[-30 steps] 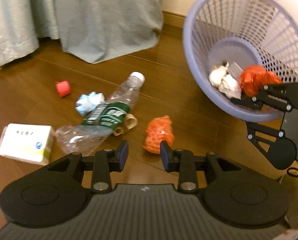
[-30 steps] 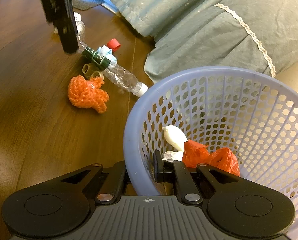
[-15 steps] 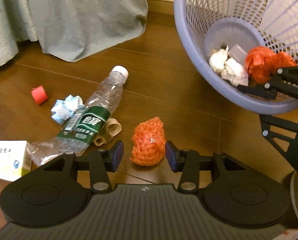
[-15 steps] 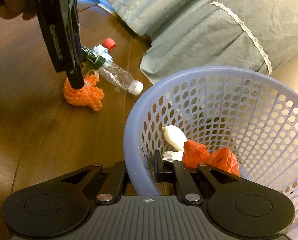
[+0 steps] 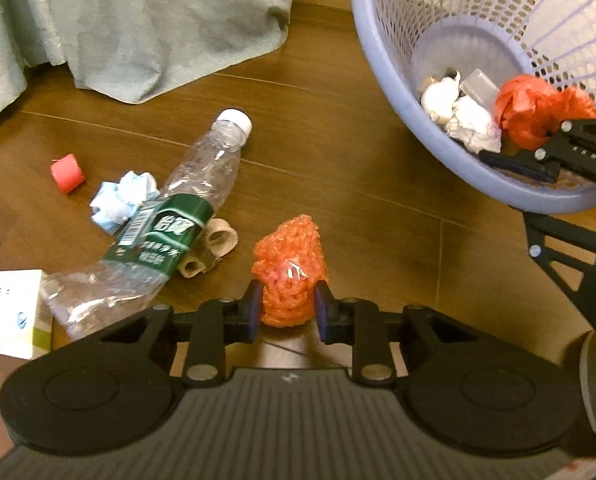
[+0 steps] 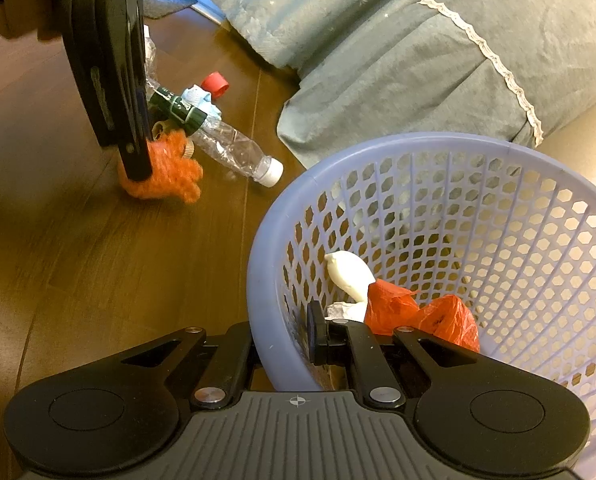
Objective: Collect trash
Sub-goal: 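Grasp the orange mesh net with the left gripper, then carry the mesh net over the basket and open the left gripper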
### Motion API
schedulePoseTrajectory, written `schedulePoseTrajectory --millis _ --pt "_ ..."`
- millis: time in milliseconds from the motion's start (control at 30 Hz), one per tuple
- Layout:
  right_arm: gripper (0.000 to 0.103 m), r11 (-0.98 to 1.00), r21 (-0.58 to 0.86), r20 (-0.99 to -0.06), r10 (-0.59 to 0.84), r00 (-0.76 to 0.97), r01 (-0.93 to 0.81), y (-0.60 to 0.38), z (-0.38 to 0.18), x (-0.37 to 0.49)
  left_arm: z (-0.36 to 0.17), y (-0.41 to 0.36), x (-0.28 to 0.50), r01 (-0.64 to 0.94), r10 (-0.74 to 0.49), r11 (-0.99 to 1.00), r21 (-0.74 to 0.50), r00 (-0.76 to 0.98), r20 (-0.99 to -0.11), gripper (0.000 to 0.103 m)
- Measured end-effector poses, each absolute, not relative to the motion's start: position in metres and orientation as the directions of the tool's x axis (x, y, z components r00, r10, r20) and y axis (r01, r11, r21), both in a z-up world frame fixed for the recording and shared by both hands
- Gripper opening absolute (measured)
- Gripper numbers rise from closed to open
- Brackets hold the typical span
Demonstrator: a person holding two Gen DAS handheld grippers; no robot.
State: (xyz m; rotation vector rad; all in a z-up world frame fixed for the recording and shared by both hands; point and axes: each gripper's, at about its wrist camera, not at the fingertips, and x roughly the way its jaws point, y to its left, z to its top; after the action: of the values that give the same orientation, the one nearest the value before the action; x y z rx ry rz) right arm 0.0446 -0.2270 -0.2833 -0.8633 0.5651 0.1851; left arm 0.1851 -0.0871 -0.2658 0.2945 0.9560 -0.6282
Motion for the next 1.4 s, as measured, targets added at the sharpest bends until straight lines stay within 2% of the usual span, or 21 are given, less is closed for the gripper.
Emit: schedulePoseTrajectory --millis 433,1033,1400 --pt "0.005 0.639 -0.67 -0.549 -0.085 0.832 -0.377 -0.224 -0.284 0.048 -0.227 -0.033 0.174 0.486 -0.338 0.869 -0.095 0.441 -0.832 0.022" --pt "0.005 0.629 -0.677 -0.556 -0.097 0.826 -0.382 -0.221 -0.284 0.05 -0.21 -0.019 0.167 0.454 -0.37 0.88 -0.139 0.472 -0.8 0.022" --pt "0.006 0.631 -0.676 -0.556 -0.097 0.826 -0.381 -0.22 -0.284 0.05 -0.184 -0.024 0.179 0.429 -0.4 0.888 -0.167 0.538 -0.742 0.022"
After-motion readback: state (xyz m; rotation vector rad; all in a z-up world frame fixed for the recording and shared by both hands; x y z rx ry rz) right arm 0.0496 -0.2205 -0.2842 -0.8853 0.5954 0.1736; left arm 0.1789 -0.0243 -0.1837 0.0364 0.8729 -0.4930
